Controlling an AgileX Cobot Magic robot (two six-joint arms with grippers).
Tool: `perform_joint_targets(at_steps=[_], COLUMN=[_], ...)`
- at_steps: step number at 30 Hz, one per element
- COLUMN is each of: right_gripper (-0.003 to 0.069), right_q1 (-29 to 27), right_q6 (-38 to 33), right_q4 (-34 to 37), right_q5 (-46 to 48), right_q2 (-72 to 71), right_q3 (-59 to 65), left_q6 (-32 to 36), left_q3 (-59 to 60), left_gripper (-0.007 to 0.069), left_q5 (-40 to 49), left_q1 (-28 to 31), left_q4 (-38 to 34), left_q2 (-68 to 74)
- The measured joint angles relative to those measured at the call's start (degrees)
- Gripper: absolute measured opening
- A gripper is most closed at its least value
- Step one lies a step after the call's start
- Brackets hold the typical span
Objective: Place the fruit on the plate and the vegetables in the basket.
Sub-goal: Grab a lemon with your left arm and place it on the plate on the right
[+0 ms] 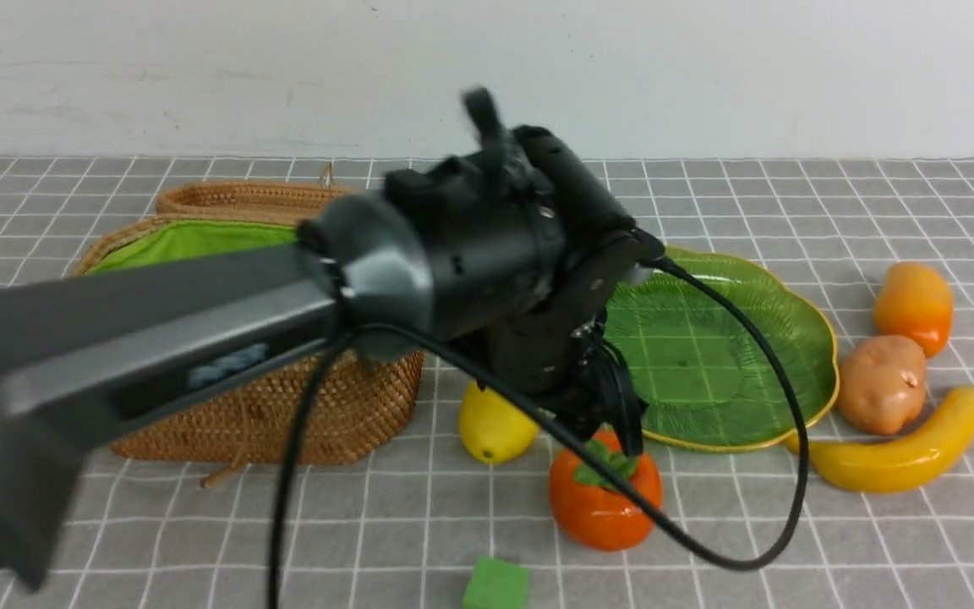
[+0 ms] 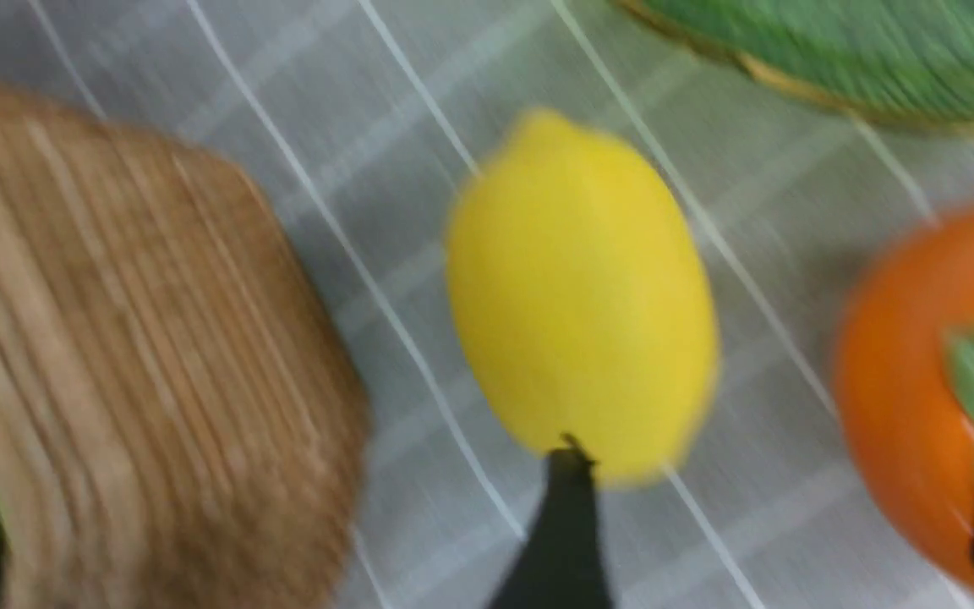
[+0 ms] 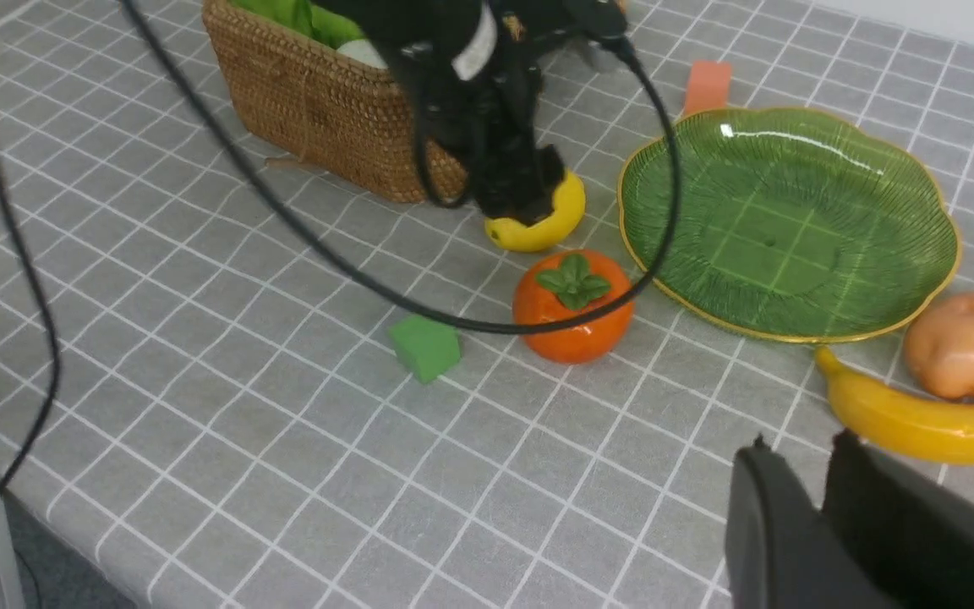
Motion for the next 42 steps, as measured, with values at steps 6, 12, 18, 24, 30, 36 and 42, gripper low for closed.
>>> perform_joint_targets(at_steps=[6, 12, 18, 24, 30, 36, 42], right_gripper=[0.0109, 0.011, 0.0108, 0.0108, 0.0108, 0.0108, 0.0108], right_q1=[0.0, 0.0, 0.0, 0.0, 0.0, 0.0, 0.0], right_q6=[0.93, 1.33, 1.33, 1.27, 1.27, 1.27, 1.27], right_q4=[2.55, 3.41, 3.41, 2.35, 1.64, 1.48, 0.78], right_q5=[0.0, 0.0, 0.0, 0.0, 0.0, 0.0, 0.0], right_q2=[-0.24, -0.24, -0.24, -0.25, -0.3, -0.3, -0.3], right_q3=[1.98, 2.35, 2.39, 2.39, 2.39, 2.41, 2.41], left_q6=[-0.64, -0.79, -0.79, -1.54, -3.73, -4.1, -4.11], left_q3=[-3.16, -3.54, -4.07, -4.59, -4.59, -5.33, -11.52], left_gripper=[0.0648, 0.0589, 0.0582, 0.0534, 0.053, 0.053, 0.053], left_q5=[-1.88, -4.61, -4.51, -4.07, -3.69, -2.44, -1.26], left_q1=[0.66, 3.73, 5.32, 5.27, 5.27, 5.2, 2.95], left_q4=[6.22, 2.96, 1.87, 2.33, 2.33, 1.34, 0.85], left_q2=[5.9, 9.41, 10.47, 11.13, 11.13, 10.52, 7.95])
